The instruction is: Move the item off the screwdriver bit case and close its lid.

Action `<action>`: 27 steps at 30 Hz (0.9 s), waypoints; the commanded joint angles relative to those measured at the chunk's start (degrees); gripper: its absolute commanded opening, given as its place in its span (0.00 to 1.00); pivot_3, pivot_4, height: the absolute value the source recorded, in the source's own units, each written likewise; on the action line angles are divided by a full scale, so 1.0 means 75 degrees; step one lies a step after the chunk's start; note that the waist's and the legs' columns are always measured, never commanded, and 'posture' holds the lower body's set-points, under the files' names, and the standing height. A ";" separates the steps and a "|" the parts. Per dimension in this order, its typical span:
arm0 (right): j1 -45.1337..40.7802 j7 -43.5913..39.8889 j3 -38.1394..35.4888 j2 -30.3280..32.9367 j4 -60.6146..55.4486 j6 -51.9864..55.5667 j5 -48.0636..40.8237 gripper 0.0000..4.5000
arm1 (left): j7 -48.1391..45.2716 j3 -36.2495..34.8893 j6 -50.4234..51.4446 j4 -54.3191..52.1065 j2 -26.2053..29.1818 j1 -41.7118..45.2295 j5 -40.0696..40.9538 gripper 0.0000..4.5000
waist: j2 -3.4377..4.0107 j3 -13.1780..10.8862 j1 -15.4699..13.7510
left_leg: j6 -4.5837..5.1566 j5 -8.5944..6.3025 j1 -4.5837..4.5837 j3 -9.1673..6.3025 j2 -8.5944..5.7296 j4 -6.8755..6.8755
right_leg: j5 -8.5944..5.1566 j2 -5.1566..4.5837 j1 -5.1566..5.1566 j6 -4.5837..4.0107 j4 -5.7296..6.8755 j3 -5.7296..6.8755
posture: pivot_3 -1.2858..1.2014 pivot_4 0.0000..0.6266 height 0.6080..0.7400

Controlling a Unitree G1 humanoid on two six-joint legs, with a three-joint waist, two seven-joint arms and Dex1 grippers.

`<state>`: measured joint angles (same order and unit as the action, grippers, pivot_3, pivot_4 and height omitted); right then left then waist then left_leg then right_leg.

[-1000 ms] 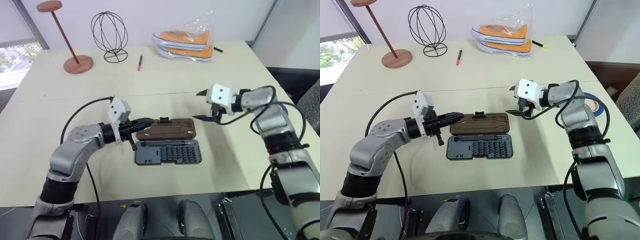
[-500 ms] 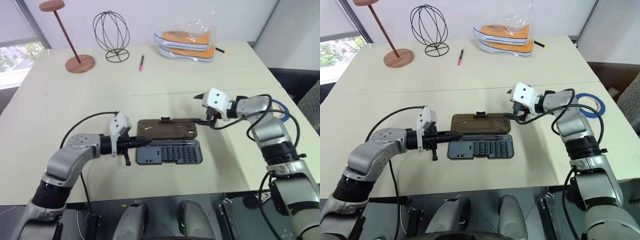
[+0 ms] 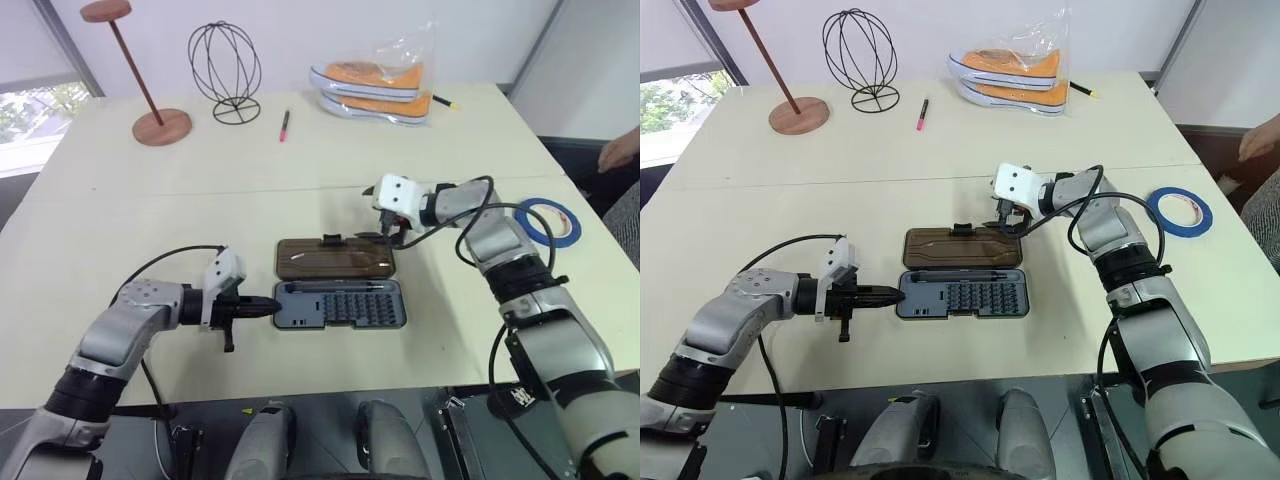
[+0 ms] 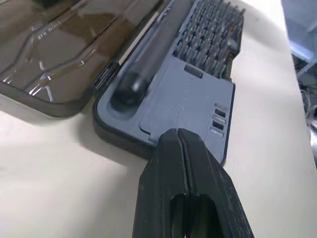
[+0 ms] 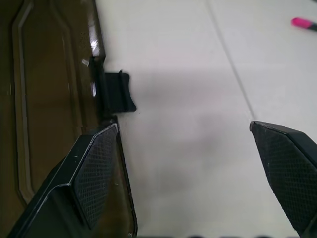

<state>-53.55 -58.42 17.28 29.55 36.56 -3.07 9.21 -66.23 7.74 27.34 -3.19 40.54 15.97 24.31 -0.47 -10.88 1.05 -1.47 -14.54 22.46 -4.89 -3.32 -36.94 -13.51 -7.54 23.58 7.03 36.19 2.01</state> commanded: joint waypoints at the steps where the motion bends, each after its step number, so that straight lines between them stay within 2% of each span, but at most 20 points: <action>1: -0.0284 -0.0152 0.0001 -0.0043 0.0085 -0.0335 0.0015 0.99 | 0.0029 -0.0105 -0.0018 -0.0009 -0.0024 0.0059 -0.0026 0.00 | 0.0000 0.0000 0.0004 | 0.0000 0.0000 0.0000 -0.0001 0.0000 0.0000 | 0.0000 0.0001 0.0001 0.0000 0.0000 0.0000 | 0.52 0.24 1.00; 6: -0.0239 -0.0186 -0.0028 -0.0016 0.0260 -0.0566 0.0064 0.99 | 0.0112 -0.0292 0.0406 -0.0517 -0.0013 0.0021 0.0327 0.00 | 0.0000 0.0000 0.0007 | 0.0000 0.0000 0.0000 0.0000 0.0000 0.0000 | 0.0000 0.0000 0.0001 0.0000 0.0001 0.0000 | 0.52 0.24 1.00; 12: -0.0016 -0.0264 0.0021 0.0154 0.0306 -0.0622 0.0205 0.99 | -0.0001 -0.0054 0.0497 -0.0728 -0.0060 0.0056 0.0279 0.00 | 0.0001 0.0000 0.0008 | 0.0000 0.0000 0.0000 0.0000 0.0000 0.0001 | 0.0000 0.0000 0.0002 0.0000 0.0001 0.0000 | 0.52 0.24 1.00; 16: 0.0052 -0.0298 -0.0029 0.0230 0.0361 -0.0546 0.0209 0.99 | 0.0013 0.0108 0.0439 -0.0602 -0.0176 0.0193 0.0138 0.00 | 0.0001 0.0000 0.0006 | 0.0000 0.0000 0.0000 0.0000 0.0000 0.0000 | 0.0000 0.0001 0.0001 0.0000 0.0001 0.0000 | 0.52 0.24 1.00; 27: -0.0594 -0.0102 -0.0264 -0.0069 0.1876 -0.0188 0.0126 0.99 | 0.0038 0.0527 -0.0300 0.0116 -0.0516 0.0050 -0.0491 0.00 | 0.0002 0.0001 0.0011 | 0.0000 0.0000 -0.0002 0.0000 0.0000 0.0000 | 0.0001 0.0001 -0.0001 -0.0001 0.0002 -0.0001 | 0.52 0.24 1.00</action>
<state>-56.62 -59.30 16.26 29.20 50.04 -4.20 10.34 -66.17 10.63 25.39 -3.26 36.44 17.12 22.36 -0.46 -10.87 1.14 -1.48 -14.53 22.45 -4.89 -3.31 -36.94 -13.50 -7.53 23.58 7.02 36.20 2.00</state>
